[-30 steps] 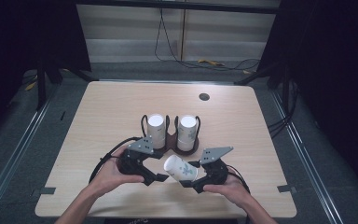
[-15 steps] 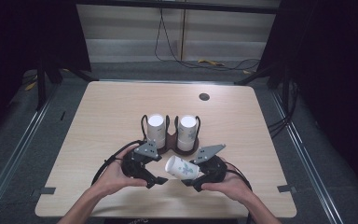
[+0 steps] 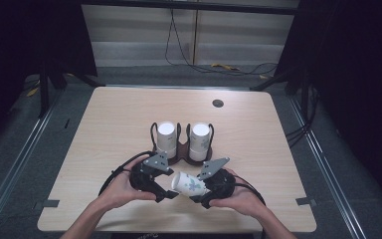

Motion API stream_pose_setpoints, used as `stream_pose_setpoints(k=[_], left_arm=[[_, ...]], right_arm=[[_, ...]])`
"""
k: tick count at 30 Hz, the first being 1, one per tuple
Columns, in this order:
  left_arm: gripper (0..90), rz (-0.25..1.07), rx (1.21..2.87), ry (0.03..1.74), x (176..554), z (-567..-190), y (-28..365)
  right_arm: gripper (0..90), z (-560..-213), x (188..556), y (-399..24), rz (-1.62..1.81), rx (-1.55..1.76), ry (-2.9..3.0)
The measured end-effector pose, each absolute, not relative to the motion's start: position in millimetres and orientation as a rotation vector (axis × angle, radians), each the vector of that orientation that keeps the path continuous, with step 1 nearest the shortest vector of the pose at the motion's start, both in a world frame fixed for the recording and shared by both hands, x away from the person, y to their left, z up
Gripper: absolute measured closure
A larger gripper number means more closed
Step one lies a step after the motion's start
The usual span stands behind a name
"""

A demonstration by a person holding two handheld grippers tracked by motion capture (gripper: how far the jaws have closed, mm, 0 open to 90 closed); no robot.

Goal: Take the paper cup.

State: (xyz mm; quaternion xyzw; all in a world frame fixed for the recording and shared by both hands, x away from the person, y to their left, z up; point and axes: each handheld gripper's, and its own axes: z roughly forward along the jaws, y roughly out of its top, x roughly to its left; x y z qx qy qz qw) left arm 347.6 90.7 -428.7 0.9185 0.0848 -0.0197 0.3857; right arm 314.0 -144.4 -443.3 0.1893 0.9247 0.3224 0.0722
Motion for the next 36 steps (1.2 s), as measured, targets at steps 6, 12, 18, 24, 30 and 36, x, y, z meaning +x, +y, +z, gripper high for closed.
stream_pose_setpoints(k=[6, 12, 18, 24, 30, 36], left_arm=[[30.1, -0.019, 2.334, 0.162, 345.6, -429.3, 88.8], [24.3, -0.063, 2.343, 0.238, 348.8, -430.1, 91.6], [22.8, -0.102, 2.366, 0.234, 349.4, -433.4, 88.4], [23.5, -0.114, 2.384, 0.201, 347.9, -432.7, 86.3], [27.5, -0.13, 2.391, 0.156, 345.3, -433.4, 84.5], [25.9, -0.136, 2.405, 0.153, 344.3, -436.8, 81.2]], right_arm=[[27.6, -444.0, 314.4, -140.6, 0.938, 0.545, 2.793], [27.4, -445.5, 313.0, -136.1, 0.91, 0.518, 2.803], [27.4, -448.3, 311.4, -133.5, 0.912, 0.511, 2.809], [27.4, -451.6, 306.1, -128.0, 0.893, 0.471, 2.828], [27.5, -450.9, 306.3, -126.2, 0.895, 0.459, 2.829], [27.5, -451.9, 306.6, -124.2, 0.892, 0.447, 2.832]])
